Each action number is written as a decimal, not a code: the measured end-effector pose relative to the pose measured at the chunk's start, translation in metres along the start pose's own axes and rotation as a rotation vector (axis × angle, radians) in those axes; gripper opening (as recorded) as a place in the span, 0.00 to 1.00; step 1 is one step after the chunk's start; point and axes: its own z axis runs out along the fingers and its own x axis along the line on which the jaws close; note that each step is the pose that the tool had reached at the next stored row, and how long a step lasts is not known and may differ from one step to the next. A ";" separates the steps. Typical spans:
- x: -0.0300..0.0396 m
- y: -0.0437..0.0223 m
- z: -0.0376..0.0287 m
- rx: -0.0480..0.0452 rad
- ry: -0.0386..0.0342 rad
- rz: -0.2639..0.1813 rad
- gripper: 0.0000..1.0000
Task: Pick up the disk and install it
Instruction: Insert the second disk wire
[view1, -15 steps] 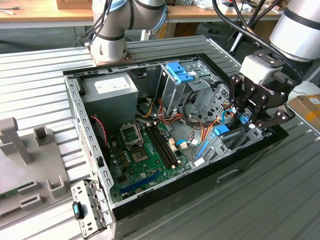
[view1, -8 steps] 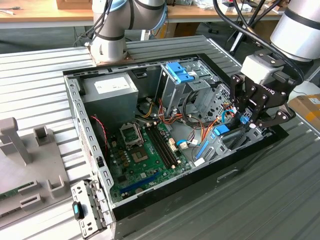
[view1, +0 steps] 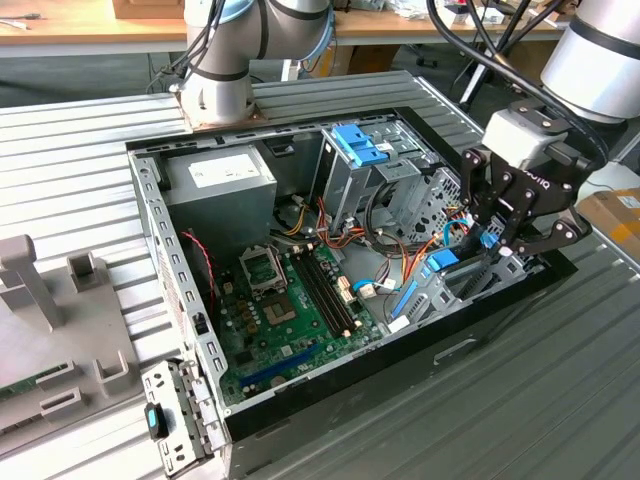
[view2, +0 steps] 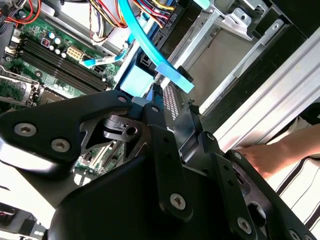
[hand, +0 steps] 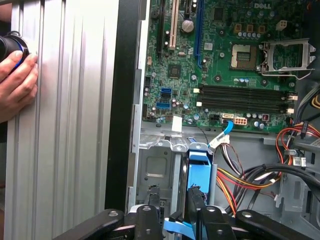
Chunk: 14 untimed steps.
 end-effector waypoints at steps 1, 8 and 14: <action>0.0001 -0.0007 0.0000 0.0000 -0.0002 0.000 0.36; 0.0060 -0.0042 0.0020 -0.0001 -0.0004 0.000 0.36; 0.0059 -0.0043 0.0017 0.0000 -0.0015 0.000 0.36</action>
